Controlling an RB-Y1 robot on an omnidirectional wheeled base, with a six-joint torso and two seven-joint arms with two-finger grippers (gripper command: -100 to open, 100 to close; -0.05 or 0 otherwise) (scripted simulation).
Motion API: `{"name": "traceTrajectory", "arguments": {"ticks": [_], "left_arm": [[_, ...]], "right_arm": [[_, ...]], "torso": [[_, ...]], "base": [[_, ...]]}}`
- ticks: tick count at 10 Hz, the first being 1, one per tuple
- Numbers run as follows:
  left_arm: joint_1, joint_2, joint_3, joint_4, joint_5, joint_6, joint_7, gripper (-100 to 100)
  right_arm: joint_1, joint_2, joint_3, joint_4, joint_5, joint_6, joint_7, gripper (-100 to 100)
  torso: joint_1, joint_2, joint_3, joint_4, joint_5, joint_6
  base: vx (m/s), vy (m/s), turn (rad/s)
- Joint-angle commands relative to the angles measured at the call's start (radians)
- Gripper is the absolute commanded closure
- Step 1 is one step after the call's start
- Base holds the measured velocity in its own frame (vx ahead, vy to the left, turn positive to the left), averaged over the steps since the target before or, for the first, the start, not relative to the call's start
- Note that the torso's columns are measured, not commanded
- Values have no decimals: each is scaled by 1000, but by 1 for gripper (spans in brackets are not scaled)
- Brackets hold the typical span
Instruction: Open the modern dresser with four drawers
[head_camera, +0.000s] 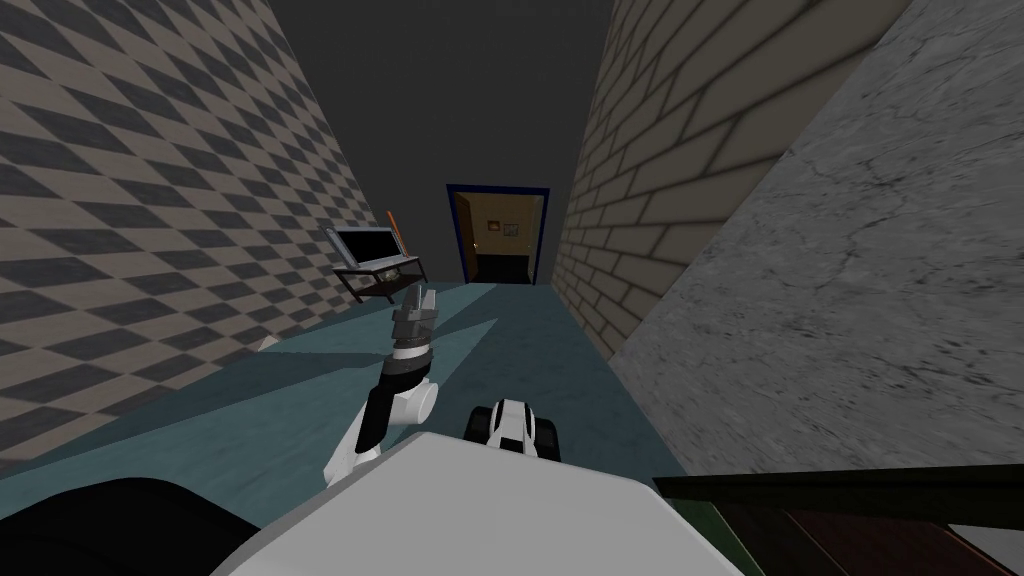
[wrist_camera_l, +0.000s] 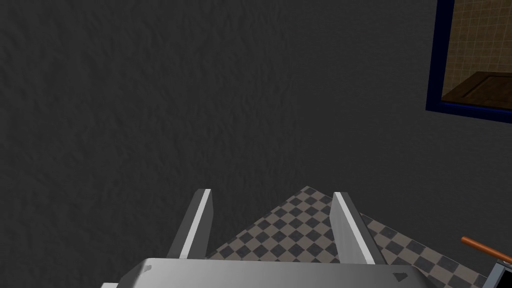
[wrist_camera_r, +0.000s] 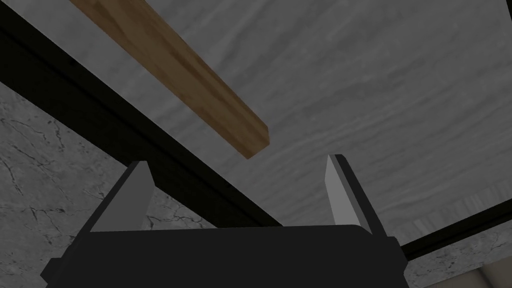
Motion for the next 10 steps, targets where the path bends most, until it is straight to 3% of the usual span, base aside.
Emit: {"name": "traceTrajectory", "arguments": {"ticks": [1,4,7,8,10], "left_arm": [[0,0,0,0,0,0,0,0],[0,0,0,0,0,0,0,0],[0,0,0,0,0,0,0,0],[0,0,0,0,0,0,0,0],[0,0,0,0,0,0,0,0]], "right_arm": [[11,-26,-22,4,-55,-47,-19,-100],[21,-47,-41,9,-102,-87,-36,-100],[25,-45,-38,7,-100,-79,-32,-100],[26,-46,-38,7,-100,-79,-32,100],[35,-46,-41,-4,-101,-81,-36,100]], "torso": [[0,0,0,0,0,0],[0,0,0,0,0,0],[-4,-2,-1,0,-1,0],[-1,-1,-1,0,-1,0],[5,0,1,0,-1,-1]], "base": [[-15,-35,-2],[-8,-29,-2],[14,-53,7],[2,-9,1],[-7,120,-40]]}}
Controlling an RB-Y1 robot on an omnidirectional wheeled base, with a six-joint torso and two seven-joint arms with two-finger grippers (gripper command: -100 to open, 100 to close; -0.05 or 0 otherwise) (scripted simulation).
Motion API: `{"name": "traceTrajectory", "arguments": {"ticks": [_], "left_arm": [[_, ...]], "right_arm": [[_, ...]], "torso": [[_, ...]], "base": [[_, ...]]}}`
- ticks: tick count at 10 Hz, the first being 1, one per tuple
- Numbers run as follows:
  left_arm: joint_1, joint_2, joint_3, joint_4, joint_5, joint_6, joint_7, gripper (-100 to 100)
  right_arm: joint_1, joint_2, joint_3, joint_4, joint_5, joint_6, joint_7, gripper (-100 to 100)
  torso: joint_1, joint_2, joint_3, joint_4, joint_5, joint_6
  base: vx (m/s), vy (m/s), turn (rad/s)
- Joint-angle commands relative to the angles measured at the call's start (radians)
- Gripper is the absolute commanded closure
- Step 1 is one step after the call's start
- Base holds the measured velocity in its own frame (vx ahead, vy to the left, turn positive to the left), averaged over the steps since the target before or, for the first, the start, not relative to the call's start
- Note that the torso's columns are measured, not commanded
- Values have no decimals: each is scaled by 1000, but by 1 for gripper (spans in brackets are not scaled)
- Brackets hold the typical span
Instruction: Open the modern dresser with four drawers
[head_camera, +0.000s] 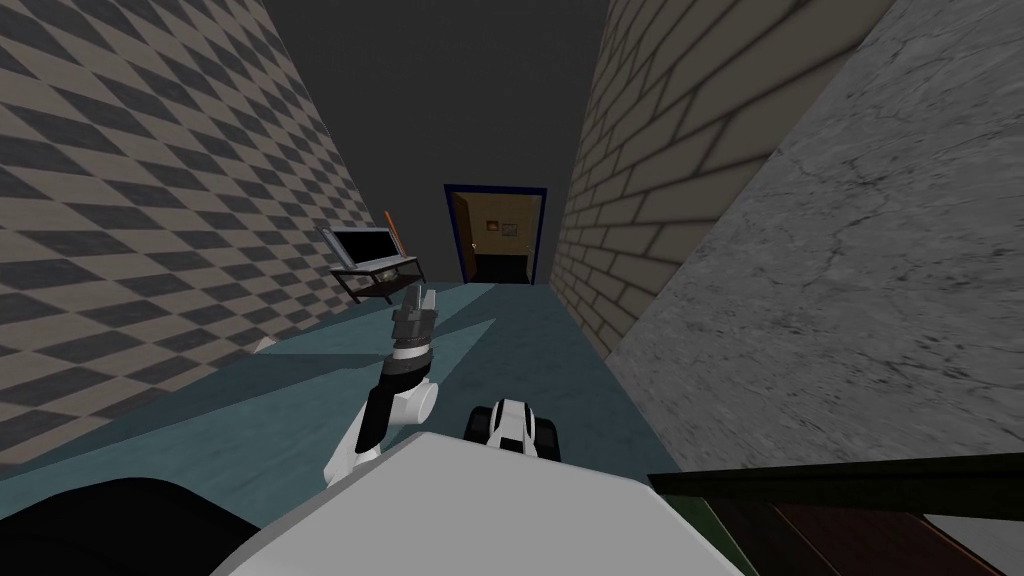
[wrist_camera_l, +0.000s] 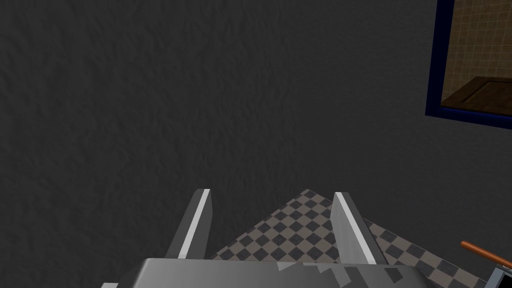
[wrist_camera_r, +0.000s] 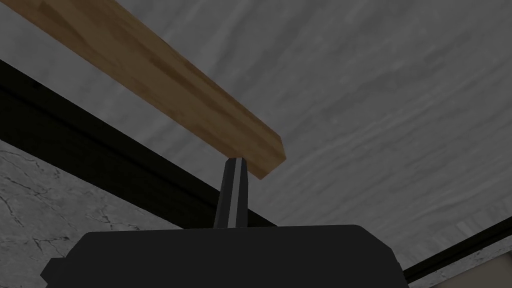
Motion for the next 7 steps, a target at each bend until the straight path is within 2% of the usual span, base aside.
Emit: {"name": "traceTrajectory", "arguments": {"ticks": [1,3,4,5,7], "left_arm": [[0,0,0,0,0,0,0,0],[0,0,0,0,0,0,0,0],[0,0,0,0,0,0,0,0],[0,0,0,0,0,0,0,0],[0,1,0,0,0,0,0,0]], "right_arm": [[9,0,0,-13,-2,-3,-5,100],[18,-1,-2,-24,-3,-4,-9,100],[14,-1,-2,-19,-2,-5,-8,100],[10,-4,-1,-13,-7,-9,-10,-100],[6,-7,-1,-9,-12,-12,-12,-100]], "torso": [[1,1,0,0,2,1],[-1,0,-1,0,2,2],[-6,0,-1,0,1,1],[-12,-1,-2,-1,-1,1],[-17,-1,-2,-1,-3,1]], "base": [[-19,206,-20],[-16,215,-41],[-6,82,-16],[8,-65,20],[6,-168,29]]}}
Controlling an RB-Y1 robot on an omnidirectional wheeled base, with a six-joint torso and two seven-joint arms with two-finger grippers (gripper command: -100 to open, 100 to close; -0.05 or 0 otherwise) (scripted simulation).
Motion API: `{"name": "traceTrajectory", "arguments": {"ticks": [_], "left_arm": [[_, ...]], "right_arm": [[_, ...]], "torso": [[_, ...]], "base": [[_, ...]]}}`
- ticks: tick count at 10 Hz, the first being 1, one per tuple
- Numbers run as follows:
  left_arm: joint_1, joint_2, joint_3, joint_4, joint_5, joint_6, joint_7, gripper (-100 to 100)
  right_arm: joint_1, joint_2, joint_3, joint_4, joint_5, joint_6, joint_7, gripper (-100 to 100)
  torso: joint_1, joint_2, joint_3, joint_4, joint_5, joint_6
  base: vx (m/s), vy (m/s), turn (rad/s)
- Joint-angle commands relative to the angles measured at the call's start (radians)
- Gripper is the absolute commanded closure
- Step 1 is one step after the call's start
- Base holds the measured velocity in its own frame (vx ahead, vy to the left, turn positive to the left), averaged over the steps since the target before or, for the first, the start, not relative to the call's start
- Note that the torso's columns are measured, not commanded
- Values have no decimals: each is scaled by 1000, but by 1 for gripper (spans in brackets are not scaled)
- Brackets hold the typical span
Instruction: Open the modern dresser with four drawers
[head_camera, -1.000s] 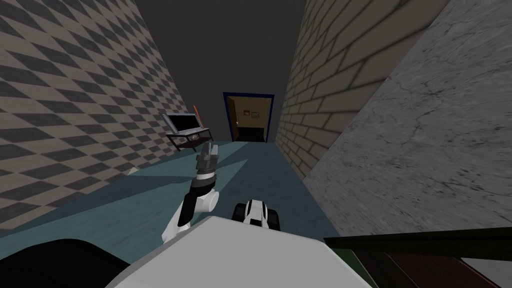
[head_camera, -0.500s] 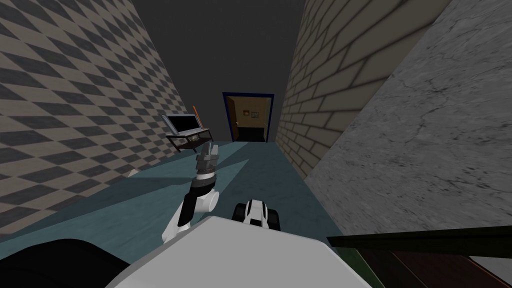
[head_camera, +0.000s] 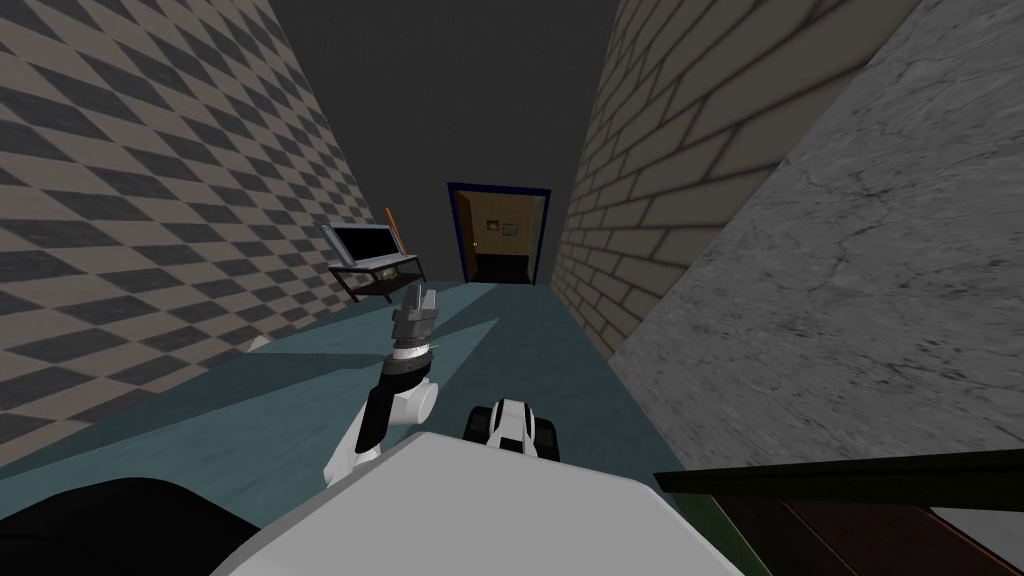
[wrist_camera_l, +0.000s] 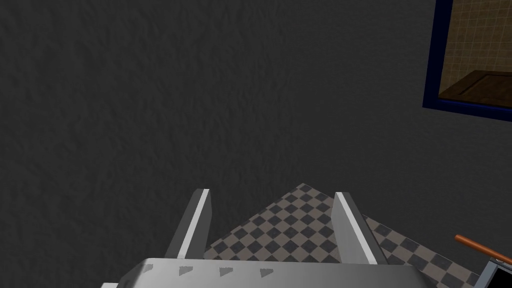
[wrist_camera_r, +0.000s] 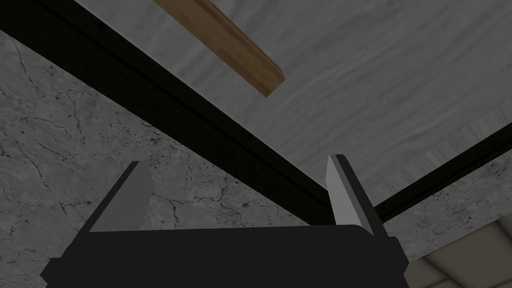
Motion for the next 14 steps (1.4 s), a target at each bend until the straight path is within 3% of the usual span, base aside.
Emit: {"name": "traceTrajectory", "arguments": {"ticks": [1,4,5,11,12,14], "left_arm": [[0,0,0,0,0,0,0,0],[0,0,0,0,0,0,0,0],[0,0,0,0,0,0,0,0],[0,-1,-1,0,0,0,0,0],[0,0,0,0,0,0,0,0],[0,0,0,0,0,0,0,0]], "right_arm": [[-8,-4,0,9,-7,-7,-3,-100],[-10,-5,4,13,-7,-6,-1,-100],[-10,-5,4,14,-7,-6,-1,100],[2,-2,4,-5,-7,-10,-7,100],[-2,-4,4,1,-9,-9,-6,-100],[-6,-6,3,5,-9,-8,-6,-100]], "torso": [[6,1,1,0,2,0],[16,0,0,0,6,1],[16,0,0,0,5,1],[12,0,0,0,4,1],[5,0,0,0,2,0],[0,1,1,0,0,0]], "base": [[-7,-181,29],[6,-95,20],[1,-13,1],[-6,152,-27],[-4,-75,12],[2,-157,29]]}}
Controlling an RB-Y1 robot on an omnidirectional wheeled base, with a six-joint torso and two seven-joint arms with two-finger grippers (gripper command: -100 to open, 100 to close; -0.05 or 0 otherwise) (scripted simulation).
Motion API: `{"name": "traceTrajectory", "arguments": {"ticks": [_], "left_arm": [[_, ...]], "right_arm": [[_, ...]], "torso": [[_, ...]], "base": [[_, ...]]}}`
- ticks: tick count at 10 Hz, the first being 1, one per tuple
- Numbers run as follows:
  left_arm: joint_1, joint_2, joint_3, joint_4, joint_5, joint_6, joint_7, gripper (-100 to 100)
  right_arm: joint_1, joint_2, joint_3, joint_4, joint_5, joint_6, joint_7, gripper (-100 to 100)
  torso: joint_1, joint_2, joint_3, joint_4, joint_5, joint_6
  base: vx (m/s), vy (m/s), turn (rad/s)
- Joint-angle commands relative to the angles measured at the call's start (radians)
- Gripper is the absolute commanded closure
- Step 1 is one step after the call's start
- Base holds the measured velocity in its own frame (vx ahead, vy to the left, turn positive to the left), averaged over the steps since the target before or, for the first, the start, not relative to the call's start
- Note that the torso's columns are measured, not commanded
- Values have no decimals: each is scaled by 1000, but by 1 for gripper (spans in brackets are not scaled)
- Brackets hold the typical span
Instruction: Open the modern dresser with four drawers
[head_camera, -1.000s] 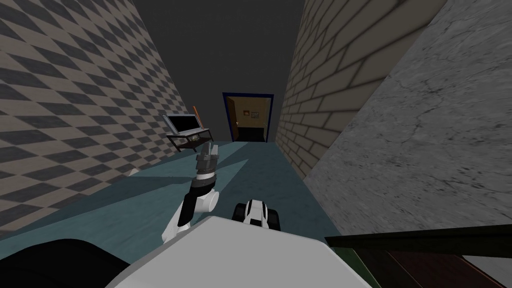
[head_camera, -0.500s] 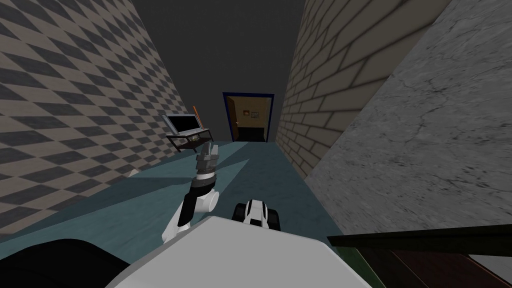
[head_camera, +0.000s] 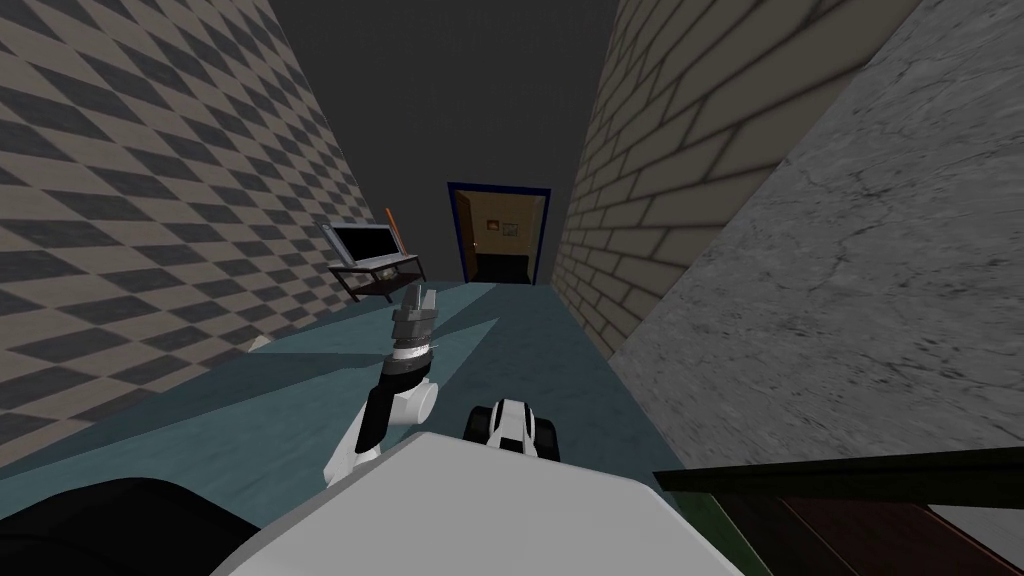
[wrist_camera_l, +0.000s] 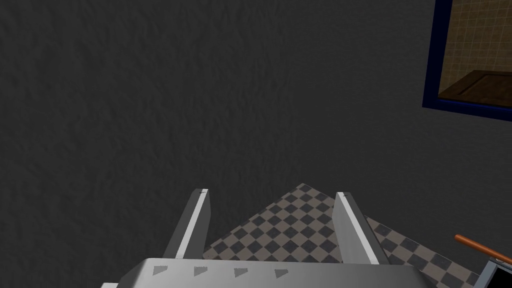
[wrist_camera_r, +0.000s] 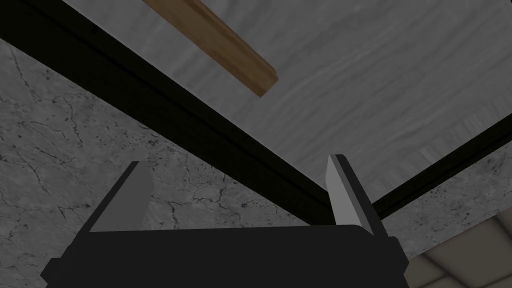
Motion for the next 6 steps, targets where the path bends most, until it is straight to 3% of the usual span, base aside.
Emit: {"name": "traceTrajectory", "arguments": {"ticks": [1,4,5,6], "left_arm": [[0,0,0,0,0,0,0,0],[0,0,0,0,0,0,0,0],[0,0,0,0,0,0,0,0],[0,0,0,0,0,0,0,0]], "right_arm": [[-6,-4,-1,8,-1,1,1,-100],[-12,-6,5,19,-6,0,3,-100],[-12,-4,1,16,-1,-1,1,-100],[-12,-4,2,17,-1,-1,1,100]], "torso": [[7,0,0,0,2,0],[19,0,0,0,6,1],[14,0,0,0,5,1],[15,1,0,0,5,1]], "base": [[19,-173,20],[16,-132,18],[11,-86,15],[2,-14,2]]}}
